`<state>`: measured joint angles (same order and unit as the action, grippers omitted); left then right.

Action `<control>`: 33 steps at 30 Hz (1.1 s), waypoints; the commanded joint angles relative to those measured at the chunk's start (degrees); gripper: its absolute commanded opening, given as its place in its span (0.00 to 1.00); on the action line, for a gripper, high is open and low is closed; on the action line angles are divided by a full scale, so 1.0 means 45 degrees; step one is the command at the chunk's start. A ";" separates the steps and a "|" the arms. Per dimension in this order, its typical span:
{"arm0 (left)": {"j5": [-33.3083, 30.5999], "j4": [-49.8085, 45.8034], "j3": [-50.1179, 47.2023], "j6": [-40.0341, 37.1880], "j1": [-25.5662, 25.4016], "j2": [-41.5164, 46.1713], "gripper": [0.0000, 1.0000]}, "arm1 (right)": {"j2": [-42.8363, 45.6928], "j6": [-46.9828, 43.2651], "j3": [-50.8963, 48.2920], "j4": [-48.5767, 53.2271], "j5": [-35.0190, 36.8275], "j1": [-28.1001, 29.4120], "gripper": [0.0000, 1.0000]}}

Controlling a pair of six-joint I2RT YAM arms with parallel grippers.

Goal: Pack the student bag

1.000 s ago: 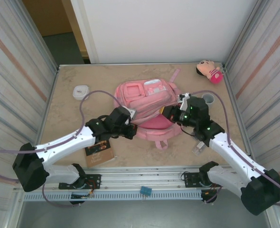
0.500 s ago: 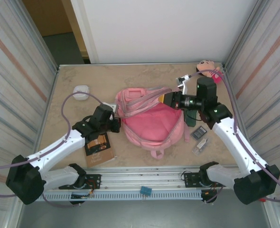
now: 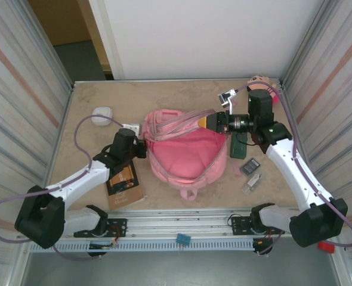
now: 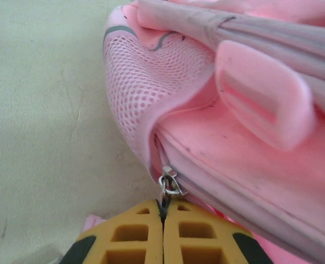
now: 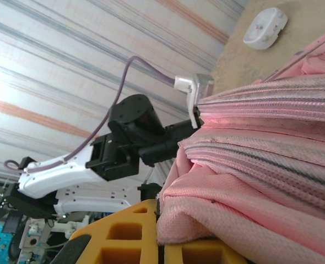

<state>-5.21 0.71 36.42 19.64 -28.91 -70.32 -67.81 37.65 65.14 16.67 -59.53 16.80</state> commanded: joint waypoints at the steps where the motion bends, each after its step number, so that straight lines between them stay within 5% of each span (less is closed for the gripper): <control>1: -0.0565 0.0423 0.0555 -0.0085 0.0263 -0.0481 0.14 | 0.0356 -0.0683 0.0989 -0.0350 -0.0809 0.0076 0.00; 7: -0.0455 -0.2900 0.1892 0.1992 0.0266 0.0166 0.45 | -0.0066 -0.1129 0.0419 -0.0647 0.0301 0.0372 0.00; 13: 0.0929 -0.3947 0.1534 0.3206 0.0262 0.1990 0.55 | -0.0670 -0.1523 0.0498 -0.1010 0.0450 0.0642 0.00; 18: 0.1995 -0.2708 -0.0396 0.5221 0.0252 0.3265 0.64 | -0.1053 -0.1452 0.0802 -0.1135 0.0591 0.0679 0.00; 24: 0.2612 -0.1846 -0.1467 0.6209 0.0258 0.2891 0.64 | -0.1345 -0.1073 0.1321 -0.1262 0.0485 0.0813 0.00; 31: 0.3883 0.0847 -0.1731 0.6799 0.0270 0.0186 0.61 | -0.1431 -0.0869 0.1842 -0.1205 0.0456 0.0876 0.00; 33: 0.3868 0.1153 -0.1597 0.7112 0.0252 -0.0637 0.52 | -0.1493 -0.0866 0.1960 -0.1225 0.0436 0.0894 0.00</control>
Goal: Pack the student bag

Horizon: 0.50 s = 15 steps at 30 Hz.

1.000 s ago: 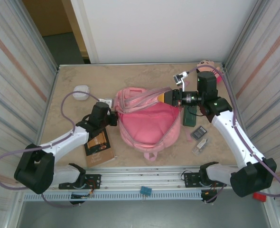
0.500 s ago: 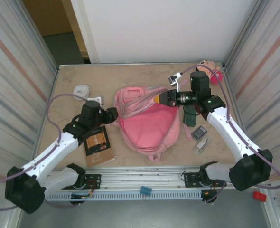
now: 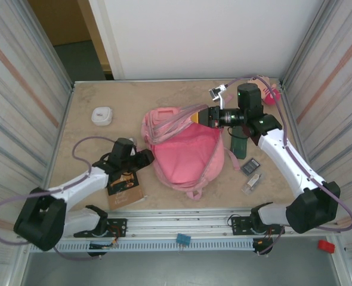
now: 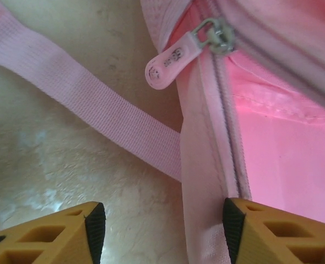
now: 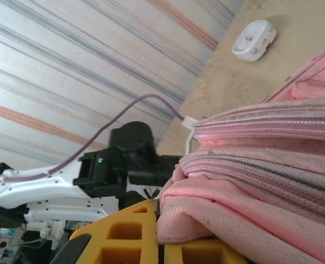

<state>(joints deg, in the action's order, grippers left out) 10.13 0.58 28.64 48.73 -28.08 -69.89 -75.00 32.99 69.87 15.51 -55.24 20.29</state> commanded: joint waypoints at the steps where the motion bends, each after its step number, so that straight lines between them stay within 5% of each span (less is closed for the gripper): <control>1: 0.0236 0.1120 0.0172 0.0927 0.0073 -0.1061 0.44 | 0.0039 0.0150 0.0989 -0.0896 -0.0520 0.0091 0.00; 5: -0.0306 0.1192 0.0127 0.1153 0.0074 -0.1916 0.14 | -0.0248 0.0311 0.1471 -0.0731 -0.0266 -0.0363 0.00; 7: -0.0723 0.0641 0.0197 0.1122 0.0070 -0.2077 0.07 | -0.0420 0.0526 0.1965 -0.0843 -0.0307 -0.0762 0.00; 15: -0.1572 0.0547 0.0125 0.0969 0.0072 -0.2282 0.05 | -0.1194 0.0542 0.4100 -0.0576 -0.0737 -0.1844 0.00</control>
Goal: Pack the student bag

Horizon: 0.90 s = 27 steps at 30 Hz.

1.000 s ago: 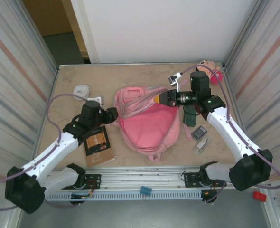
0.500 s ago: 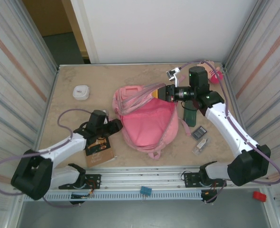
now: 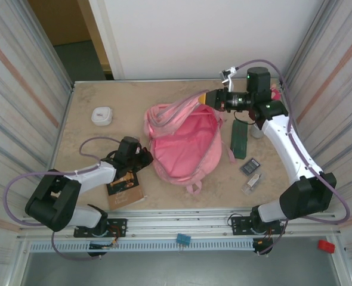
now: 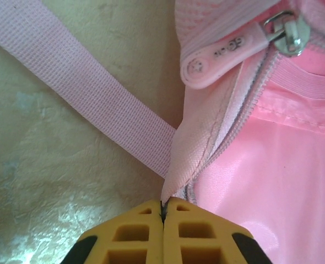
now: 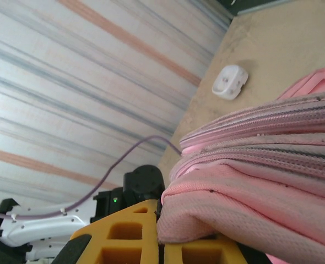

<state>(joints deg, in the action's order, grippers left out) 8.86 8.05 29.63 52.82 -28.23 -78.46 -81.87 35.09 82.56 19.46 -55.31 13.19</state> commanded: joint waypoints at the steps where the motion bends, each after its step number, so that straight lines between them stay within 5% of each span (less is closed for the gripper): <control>1: -0.1212 -0.0937 0.0000 0.0041 0.0120 -0.0366 0.06 | 0.0239 0.0092 0.1235 -0.1521 -0.0702 -0.0241 0.00; 13: -0.2079 -0.0116 0.3874 -0.1621 0.0114 -0.2473 0.15 | -0.1491 -0.0384 0.0097 -0.2020 0.0783 -0.0002 0.00; 20: -0.2287 0.0528 0.3771 -0.1086 0.0106 -0.3269 0.19 | -0.2094 -0.0740 -0.1049 -0.1493 0.0966 0.0073 0.00; 23: -0.2152 0.0765 0.3231 -0.1116 0.0122 -0.2987 0.40 | -0.1427 -0.0481 -0.2545 -0.1885 0.1184 0.0261 0.20; 27: -0.2294 -0.0358 0.3083 -0.1606 0.0160 -0.1789 0.52 | -0.0459 -0.0459 -0.3443 -0.0246 0.2606 0.0312 0.45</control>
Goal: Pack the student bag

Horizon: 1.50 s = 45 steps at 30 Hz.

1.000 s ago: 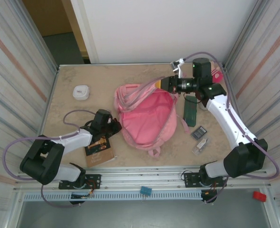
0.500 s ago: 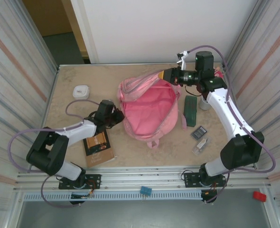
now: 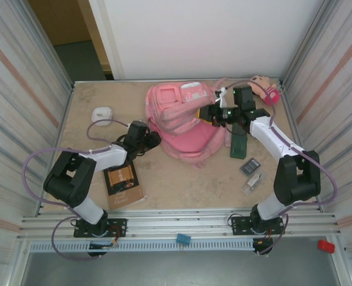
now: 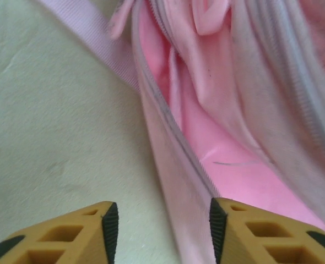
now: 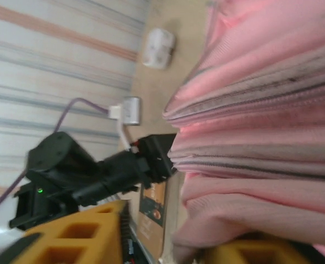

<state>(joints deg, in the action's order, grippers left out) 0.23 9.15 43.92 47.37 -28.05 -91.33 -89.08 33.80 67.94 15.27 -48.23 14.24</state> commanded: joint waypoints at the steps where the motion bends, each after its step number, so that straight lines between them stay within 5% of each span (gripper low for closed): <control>1: -0.0451 -0.0965 -0.0055 -0.0515 0.0121 0.1417 0.54 | 0.1363 -0.0124 -0.0318 0.1217 0.1446 0.0114 0.46; 11: -0.1003 -0.5391 -0.0995 -0.0021 0.0170 0.5819 0.85 | 0.2909 0.0410 -0.1452 0.5047 0.4307 0.0831 0.58; 16: -0.0898 -0.7710 -0.1051 -0.0051 0.0430 0.6760 0.86 | 0.4080 0.0764 -0.1926 0.5686 0.5142 0.1681 0.58; 25: -0.0724 -0.9375 -0.2405 0.1617 0.0591 0.8173 0.87 | 0.4513 0.1679 -0.2744 0.2878 0.4988 0.3264 0.58; 33: 0.0393 -0.6907 -0.4376 0.2215 0.0596 0.7541 0.85 | 0.3352 0.1853 -0.2642 0.2035 0.4940 0.4076 0.60; 41: 0.1591 -0.3121 -0.3843 0.1933 0.0590 0.3430 0.85 | 0.2723 0.1883 -0.2408 0.1563 0.4905 0.4178 0.60; 45: 0.2037 -0.2861 -0.2410 0.1409 0.0608 0.1748 0.86 | 0.2510 0.1849 -0.2201 0.1501 0.5114 0.4271 0.60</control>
<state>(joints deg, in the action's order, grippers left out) 5.26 -4.05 33.36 55.24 -25.54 -77.32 -76.86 41.58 56.34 23.18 -26.52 32.71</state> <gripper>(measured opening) 0.855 0.600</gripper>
